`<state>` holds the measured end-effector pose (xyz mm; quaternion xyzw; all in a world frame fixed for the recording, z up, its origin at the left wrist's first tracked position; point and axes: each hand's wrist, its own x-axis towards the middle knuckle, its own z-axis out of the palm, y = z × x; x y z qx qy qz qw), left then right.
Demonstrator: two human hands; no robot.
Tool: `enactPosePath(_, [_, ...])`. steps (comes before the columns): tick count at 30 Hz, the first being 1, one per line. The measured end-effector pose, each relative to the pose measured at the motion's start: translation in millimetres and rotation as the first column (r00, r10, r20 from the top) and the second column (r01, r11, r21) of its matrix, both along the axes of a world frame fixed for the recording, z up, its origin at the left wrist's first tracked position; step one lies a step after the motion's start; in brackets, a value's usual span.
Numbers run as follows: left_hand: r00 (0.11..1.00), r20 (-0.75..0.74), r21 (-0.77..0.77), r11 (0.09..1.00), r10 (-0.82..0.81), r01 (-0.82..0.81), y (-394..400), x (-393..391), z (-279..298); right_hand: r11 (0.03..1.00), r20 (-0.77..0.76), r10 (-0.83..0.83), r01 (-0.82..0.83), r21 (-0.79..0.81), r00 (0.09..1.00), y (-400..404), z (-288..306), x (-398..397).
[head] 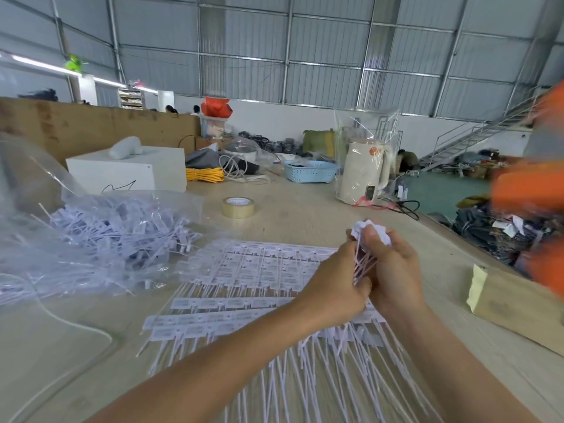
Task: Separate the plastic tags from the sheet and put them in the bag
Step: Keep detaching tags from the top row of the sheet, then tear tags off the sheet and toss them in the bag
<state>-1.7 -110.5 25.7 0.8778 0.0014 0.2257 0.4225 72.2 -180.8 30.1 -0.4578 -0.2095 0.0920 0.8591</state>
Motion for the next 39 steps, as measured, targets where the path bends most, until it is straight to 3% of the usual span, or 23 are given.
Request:
enactPosePath(6, [0.995,0.027,0.033,0.995,0.097,-0.098,12.1,0.1,19.7,0.998,0.158,0.043,-0.037,-0.041,0.987,3.5,7.7,1.5])
enactPosePath(11, [0.968,-0.041,0.210,0.949,0.247,-0.233,34.5,-5.7,35.7,0.979,0.211,0.078,-0.035,-0.199,0.974,24.6,19.1,-1.3])
enactPosePath(21, [0.822,0.050,0.289,0.779,0.568,-0.556,116.1,-111.4,28.9,0.876,0.244,0.395,-0.283,-0.391,0.886,123.8,39.4,-77.3])
enactPosePath(24, [0.767,0.030,0.323,0.720,0.641,-0.614,142.6,-152.2,30.5,0.862,0.444,0.366,-0.118,-0.494,0.818,155.3,35.7,-99.6])
enactPosePath(27, [0.698,-0.025,0.352,0.660,0.716,-0.664,169.2,-183.4,31.1,0.887,0.768,0.212,0.211,-0.411,0.604,178.0,31.1,-107.8])
enactPosePath(29, [0.659,-0.079,0.367,0.636,0.748,-0.679,185.6,-194.9,30.1,0.769,0.831,0.266,0.413,-0.489,0.489,192.8,27.3,-104.2])
enactPosePath(32, [0.615,-0.202,0.393,0.638,0.763,-0.662,204.0,-198.5,26.0,0.509,0.735,0.468,0.530,-0.679,0.491,210.7,22.1,-101.3])
enactPosePath(35, [0.596,-0.261,0.402,0.647,0.759,-0.648,218.9,-189.0,22.1,0.307,0.698,0.545,0.664,-0.682,0.464,226.0,22.1,-96.1])
enactPosePath(37, [0.584,-0.309,0.404,0.659,0.751,-0.634,226.4,-177.5,21.4,0.232,0.674,0.583,0.703,-0.673,0.453,233.0,24.6,-90.1])
enactPosePath(39, [0.580,-0.341,0.356,0.673,0.740,-0.649,232.7,-162.4,22.4,0.245,0.678,0.586,0.700,-0.671,0.445,238.3,26.1,-86.8])
